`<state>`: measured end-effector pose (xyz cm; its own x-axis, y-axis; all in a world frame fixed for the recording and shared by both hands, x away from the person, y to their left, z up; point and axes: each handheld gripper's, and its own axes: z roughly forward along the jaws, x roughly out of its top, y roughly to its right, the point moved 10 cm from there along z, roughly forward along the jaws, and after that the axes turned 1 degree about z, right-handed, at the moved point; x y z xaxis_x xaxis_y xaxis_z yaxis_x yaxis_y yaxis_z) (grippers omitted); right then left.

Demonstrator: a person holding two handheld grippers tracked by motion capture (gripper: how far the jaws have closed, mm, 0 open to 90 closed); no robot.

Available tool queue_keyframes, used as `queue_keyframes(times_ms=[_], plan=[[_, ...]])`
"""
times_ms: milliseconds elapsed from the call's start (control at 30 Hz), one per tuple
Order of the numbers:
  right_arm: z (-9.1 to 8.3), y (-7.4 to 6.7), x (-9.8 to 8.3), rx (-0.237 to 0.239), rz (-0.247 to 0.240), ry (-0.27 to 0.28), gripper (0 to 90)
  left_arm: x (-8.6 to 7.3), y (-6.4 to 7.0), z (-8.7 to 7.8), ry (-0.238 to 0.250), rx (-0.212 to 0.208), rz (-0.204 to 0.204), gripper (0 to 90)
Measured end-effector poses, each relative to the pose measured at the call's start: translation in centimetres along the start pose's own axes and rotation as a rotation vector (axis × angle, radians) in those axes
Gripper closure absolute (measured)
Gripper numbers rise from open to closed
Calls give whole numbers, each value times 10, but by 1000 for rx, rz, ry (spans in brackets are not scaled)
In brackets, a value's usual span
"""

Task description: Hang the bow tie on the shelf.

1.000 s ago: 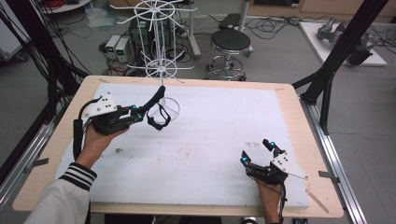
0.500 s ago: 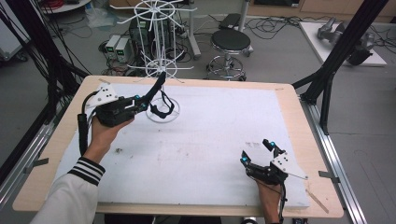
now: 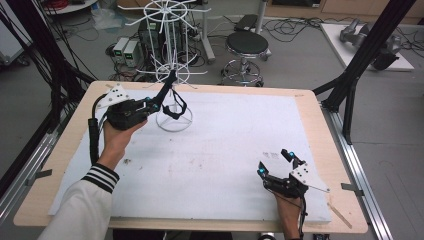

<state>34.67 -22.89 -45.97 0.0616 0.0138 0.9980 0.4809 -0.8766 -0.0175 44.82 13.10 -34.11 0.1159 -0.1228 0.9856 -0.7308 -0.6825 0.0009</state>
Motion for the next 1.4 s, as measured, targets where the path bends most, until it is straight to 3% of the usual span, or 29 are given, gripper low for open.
queue_keyframes(times_ms=[133,400,567,1000,1100,1267,1300,1400], plan=[[0,0,0,-1,0,0,88,-4,-4,8,-4,27,-30,801],[0,0,0,-1,3,1,88,-5,-9,13,1,82,-36,802],[0,0,0,0,-1,2,88,-15,-15,19,-19,114,-44,801],[-1,0,0,-6,8,-1,88,-22,-16,20,-54,132,-45,765],[0,0,0,-4,4,1,88,-24,-16,20,-68,141,-42,640],[-1,0,0,-6,8,-1,88,-26,-17,19,-67,126,-67,219],[0,0,0,-5,3,1,88,-27,-17,16,-58,114,-63,170],[0,0,0,-5,8,-1,88,-28,-17,10,-42,106,-56,143]])
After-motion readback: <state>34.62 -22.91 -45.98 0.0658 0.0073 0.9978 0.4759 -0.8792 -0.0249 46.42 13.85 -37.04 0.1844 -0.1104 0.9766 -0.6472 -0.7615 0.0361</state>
